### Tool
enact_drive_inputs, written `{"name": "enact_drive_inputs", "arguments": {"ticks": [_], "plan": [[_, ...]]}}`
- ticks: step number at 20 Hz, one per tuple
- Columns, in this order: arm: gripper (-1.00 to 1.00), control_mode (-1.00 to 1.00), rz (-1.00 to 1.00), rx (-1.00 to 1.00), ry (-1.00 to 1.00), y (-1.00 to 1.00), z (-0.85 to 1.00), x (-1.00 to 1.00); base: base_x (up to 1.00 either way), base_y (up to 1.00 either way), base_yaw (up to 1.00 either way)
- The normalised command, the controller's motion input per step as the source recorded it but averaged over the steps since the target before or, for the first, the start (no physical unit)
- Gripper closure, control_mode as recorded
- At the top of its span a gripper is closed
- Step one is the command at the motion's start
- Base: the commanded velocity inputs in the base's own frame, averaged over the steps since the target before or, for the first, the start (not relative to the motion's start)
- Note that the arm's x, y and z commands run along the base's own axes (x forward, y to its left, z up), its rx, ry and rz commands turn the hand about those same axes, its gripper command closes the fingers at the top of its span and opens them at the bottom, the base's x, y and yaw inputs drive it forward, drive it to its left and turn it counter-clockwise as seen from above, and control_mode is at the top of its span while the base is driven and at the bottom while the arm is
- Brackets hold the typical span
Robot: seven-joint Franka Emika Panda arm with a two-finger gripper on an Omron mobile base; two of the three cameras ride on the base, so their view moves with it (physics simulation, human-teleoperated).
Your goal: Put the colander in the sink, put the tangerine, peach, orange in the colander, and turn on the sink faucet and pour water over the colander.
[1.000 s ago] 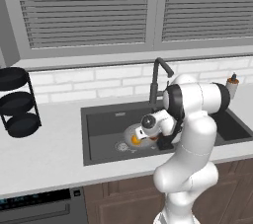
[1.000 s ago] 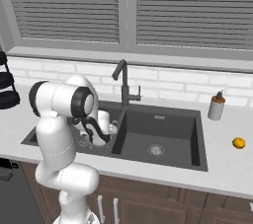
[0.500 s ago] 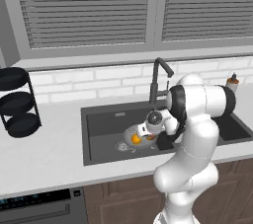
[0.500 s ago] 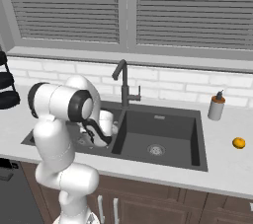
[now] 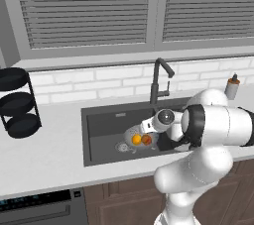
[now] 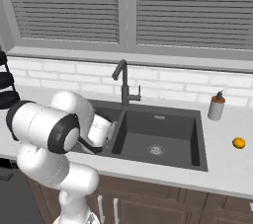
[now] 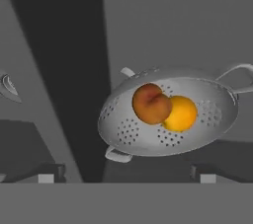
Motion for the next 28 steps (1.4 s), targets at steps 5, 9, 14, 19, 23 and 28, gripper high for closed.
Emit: {"name": "enact_drive_inputs", "arguments": {"ticks": [5, 9, 14, 19, 23, 28], "plan": [[-1.00, -1.00, 0.00, 0.02, 0.05, 0.08, 1.00, -0.24, 0.00, 0.00, 0.00], [-1.00, -1.00, 0.01, -0.02, 0.26, 0.00, 1.00, 0.00, 0.00, 0.00, 0.00], [-1.00, -1.00, 0.00, -0.01, 0.33, 0.00, 1.00, -0.04, 0.00, 0.00, 0.00], [-1.00, -1.00, -0.04, 0.00, 0.32, -0.06, 1.00, -0.31, 0.00, 0.00, 0.00], [-1.00, -1.00, -0.09, 0.00, 0.45, -0.37, 1.00, -0.64, 0.00, 0.00, 0.00], [-1.00, -1.00, -0.16, 0.00, 0.49, -0.53, 0.63, -0.79, 0.00, 0.00, 0.00]]}}
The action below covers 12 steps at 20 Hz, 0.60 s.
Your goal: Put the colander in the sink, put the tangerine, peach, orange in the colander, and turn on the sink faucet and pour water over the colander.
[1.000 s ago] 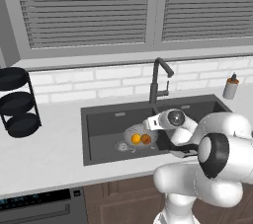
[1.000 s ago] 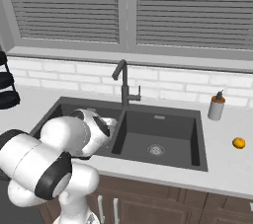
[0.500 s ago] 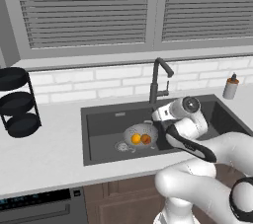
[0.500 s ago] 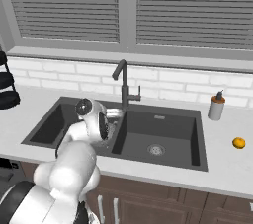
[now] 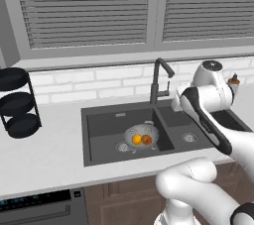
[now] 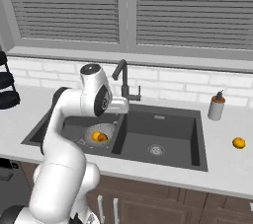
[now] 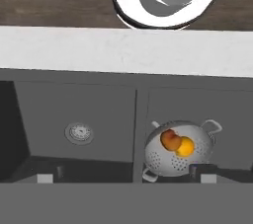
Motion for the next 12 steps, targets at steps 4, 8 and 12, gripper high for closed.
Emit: {"name": "enact_drive_inputs", "arguments": {"ticks": [4, 8, 12], "plan": [[-1.00, -1.00, -0.39, 0.00, 0.19, -0.69, 0.04, -0.92, 0.00, 0.00, 0.00], [-1.00, -1.00, -0.41, 0.06, -0.12, -0.69, -0.13, -0.88, 0.00, 0.00, 0.00], [-1.00, -1.00, -0.17, 0.07, -0.46, -0.81, -0.44, -0.82, 0.00, 0.00, 0.00]]}}
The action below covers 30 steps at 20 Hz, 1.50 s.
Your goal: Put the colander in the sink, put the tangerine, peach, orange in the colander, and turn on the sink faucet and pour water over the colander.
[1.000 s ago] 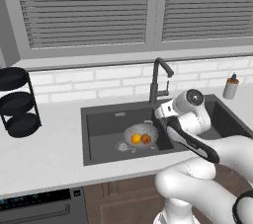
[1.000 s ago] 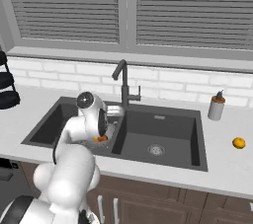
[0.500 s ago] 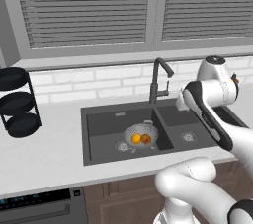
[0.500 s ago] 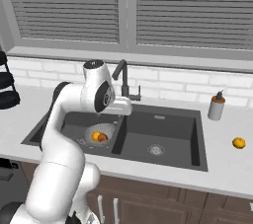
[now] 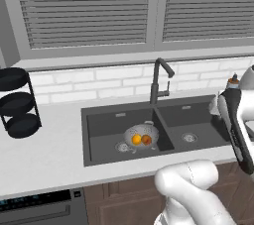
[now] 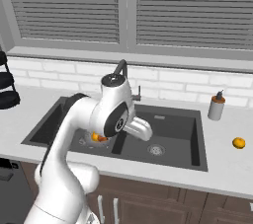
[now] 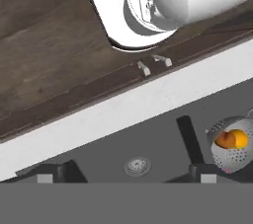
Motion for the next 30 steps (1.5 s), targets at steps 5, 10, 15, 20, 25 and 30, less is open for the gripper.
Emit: {"name": "enact_drive_inputs", "arguments": {"ticks": [5, 10, 15, 20, 25, 30], "plan": [[-1.00, -1.00, 0.00, 0.10, -0.50, -1.00, -0.41, -0.36, 0.00, 0.00, 0.00], [-1.00, -1.00, 0.00, 0.12, -0.22, -1.00, -0.05, -0.08, 0.00, 0.00, 0.00], [-1.00, -1.00, -0.05, 0.08, 0.00, -0.94, 0.10, 0.18, 0.00, 0.00, 0.00], [-1.00, -1.00, -0.07, 0.01, 0.13, -0.75, 0.10, 0.55, 0.00, 0.00, 0.00], [-1.00, -1.00, -0.06, 0.03, 0.24, -0.65, 0.02, 0.51, 0.00, 0.00, 0.00], [-1.00, -1.00, -0.04, 0.01, 0.08, -0.58, -0.27, 0.22, 0.00, 0.00, 0.00]]}}
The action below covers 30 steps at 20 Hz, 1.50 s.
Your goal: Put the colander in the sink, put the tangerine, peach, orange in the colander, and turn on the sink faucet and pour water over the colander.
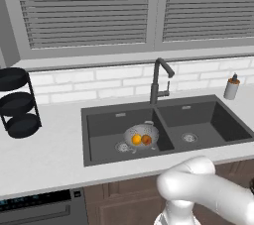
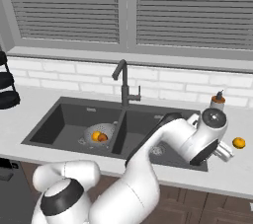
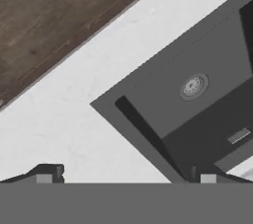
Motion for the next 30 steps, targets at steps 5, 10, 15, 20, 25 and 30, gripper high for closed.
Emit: {"name": "enact_drive_inputs", "arguments": {"ticks": [5, 10, 15, 20, 25, 30], "plan": [[-1.00, -1.00, -0.05, 0.01, 0.09, -0.49, -0.36, 0.26, 0.00, 0.00, 0.00], [-1.00, -1.00, 0.00, 0.00, 0.06, -0.20, -0.27, 0.56, 0.00, 0.00, 0.00], [-1.00, -1.00, 0.00, 0.00, 0.13, -0.21, -0.25, 0.54, 0.00, 0.00, 0.00], [-1.00, -1.00, 0.00, 0.00, 0.29, -0.43, -0.20, 0.38, 0.00, 0.00, 0.00], [-1.00, -1.00, 0.00, 0.00, 0.26, -0.48, -0.21, 0.35, 0.00, 0.00, 0.00], [-1.00, -1.00, -0.02, 0.06, 0.03, -0.53, -0.29, 0.27, 0.00, 0.00, 0.00]]}}
